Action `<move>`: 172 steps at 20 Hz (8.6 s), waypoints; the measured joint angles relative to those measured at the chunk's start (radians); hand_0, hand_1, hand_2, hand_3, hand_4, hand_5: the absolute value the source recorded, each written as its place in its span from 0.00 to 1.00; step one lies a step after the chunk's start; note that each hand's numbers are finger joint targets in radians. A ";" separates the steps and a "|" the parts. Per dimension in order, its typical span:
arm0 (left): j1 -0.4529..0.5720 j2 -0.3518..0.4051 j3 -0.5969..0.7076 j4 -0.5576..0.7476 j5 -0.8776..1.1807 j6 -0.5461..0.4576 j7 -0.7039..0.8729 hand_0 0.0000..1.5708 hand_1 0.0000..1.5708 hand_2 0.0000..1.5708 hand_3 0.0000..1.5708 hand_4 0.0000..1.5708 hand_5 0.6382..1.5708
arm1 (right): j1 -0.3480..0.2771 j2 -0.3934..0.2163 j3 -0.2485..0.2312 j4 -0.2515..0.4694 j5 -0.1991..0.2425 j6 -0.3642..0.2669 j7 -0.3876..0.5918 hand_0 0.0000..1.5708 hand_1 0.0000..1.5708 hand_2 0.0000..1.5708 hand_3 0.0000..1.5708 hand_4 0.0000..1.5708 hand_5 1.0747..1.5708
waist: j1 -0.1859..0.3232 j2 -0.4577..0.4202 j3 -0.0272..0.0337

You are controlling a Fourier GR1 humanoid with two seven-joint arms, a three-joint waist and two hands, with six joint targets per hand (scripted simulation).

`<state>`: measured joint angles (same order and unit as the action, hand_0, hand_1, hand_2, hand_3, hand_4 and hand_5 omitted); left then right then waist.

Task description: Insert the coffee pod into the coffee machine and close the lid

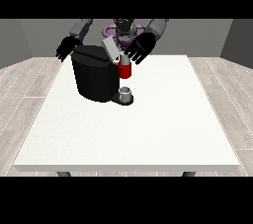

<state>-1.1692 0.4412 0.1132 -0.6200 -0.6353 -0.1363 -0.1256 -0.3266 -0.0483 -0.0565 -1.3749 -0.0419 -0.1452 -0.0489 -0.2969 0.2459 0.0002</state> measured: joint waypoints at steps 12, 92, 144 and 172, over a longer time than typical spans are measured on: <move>-0.008 -0.015 -0.002 0.008 -0.018 -0.001 0.009 0.78 0.78 0.81 0.75 0.31 1.00 | -0.001 0.002 -0.008 0.009 -0.001 -0.007 -0.020 0.00 0.00 0.00 0.00 0.28 1.00 | 0.008 0.014 0.0005; 0.628 -0.403 0.231 -0.179 0.441 -0.172 -0.095 0.00 0.00 0.00 0.00 0.00 1.00 | 0.114 -0.138 0.004 -0.074 -0.028 0.154 0.093 0.00 0.00 0.00 0.00 0.15 1.00 | 0.415 -0.480 -0.0002; 0.930 -0.324 0.069 -0.754 0.677 -0.083 0.048 0.00 0.00 0.00 0.00 0.08 1.00 | -0.368 -0.098 -0.017 0.345 0.072 0.213 -0.018 0.00 0.00 0.00 0.00 0.10 1.00 | 0.424 -0.180 -0.0010; 0.986 -0.356 0.045 -0.675 0.660 -0.029 -0.075 0.00 0.00 0.00 0.00 0.12 1.00 | -0.246 0.038 0.187 0.260 0.032 0.197 -0.117 0.00 0.00 0.00 0.00 0.10 1.00 | 0.342 -0.299 -0.0004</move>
